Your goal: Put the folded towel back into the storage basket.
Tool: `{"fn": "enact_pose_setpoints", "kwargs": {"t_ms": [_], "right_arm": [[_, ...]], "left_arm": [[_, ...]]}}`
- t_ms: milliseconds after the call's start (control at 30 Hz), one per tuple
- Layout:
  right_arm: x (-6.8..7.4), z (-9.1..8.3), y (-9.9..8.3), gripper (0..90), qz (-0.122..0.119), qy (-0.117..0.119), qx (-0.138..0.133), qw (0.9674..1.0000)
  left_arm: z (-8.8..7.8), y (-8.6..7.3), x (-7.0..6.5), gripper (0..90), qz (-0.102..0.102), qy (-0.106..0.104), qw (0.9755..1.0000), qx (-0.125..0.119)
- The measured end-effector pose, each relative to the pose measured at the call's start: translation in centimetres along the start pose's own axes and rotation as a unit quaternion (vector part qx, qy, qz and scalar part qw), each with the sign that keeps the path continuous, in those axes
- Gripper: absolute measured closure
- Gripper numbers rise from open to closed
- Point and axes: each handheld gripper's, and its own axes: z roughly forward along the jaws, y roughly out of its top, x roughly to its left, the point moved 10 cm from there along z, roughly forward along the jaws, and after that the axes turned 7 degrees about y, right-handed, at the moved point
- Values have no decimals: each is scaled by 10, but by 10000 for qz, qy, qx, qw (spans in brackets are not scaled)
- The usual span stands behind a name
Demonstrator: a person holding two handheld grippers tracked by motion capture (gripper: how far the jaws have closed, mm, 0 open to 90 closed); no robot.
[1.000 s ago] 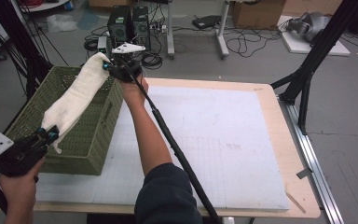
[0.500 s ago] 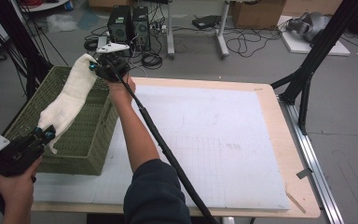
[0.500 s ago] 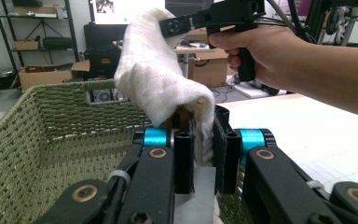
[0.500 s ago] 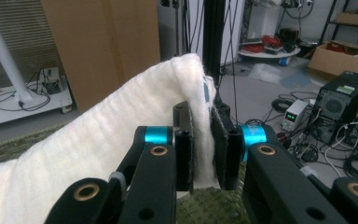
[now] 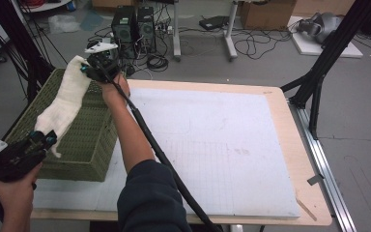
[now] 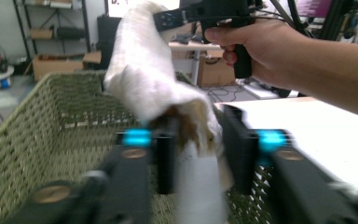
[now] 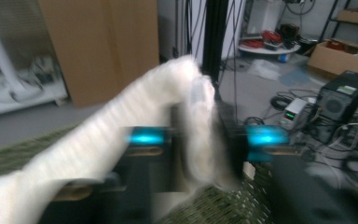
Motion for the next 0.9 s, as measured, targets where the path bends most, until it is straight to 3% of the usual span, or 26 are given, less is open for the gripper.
{"fn": "enact_pose_setpoints", "kwargs": {"t_ms": [33,67,167,300,500,600,767,900], "right_arm": [[1,8,-8,296,-69,-58,341,9994],[2,11,-12,280,10,-25,456,9990],[0,10,-17,281,135,-11,435,9990],[-2,1,-22,282,192,19,416,9989],[-4,-27,-31,281,220,49,308,9993],[-6,-44,-37,277,243,62,262,9993],[-10,-71,-45,247,274,88,221,9993],[-10,-92,-53,227,188,94,230,9995]], "left_arm": [[0,1,1,420,-63,70,10000,-35],[0,3,2,370,-136,91,9998,-103],[-3,8,2,330,-68,169,9996,-230],[-3,7,3,336,-105,122,9997,-199],[-2,7,0,321,-138,-10,9998,-160],[-1,7,-2,268,-238,-70,9997,-40],[-1,8,-3,182,-215,-114,9997,-52],[0,9,-10,177,-223,-344,9991,-66]]}}
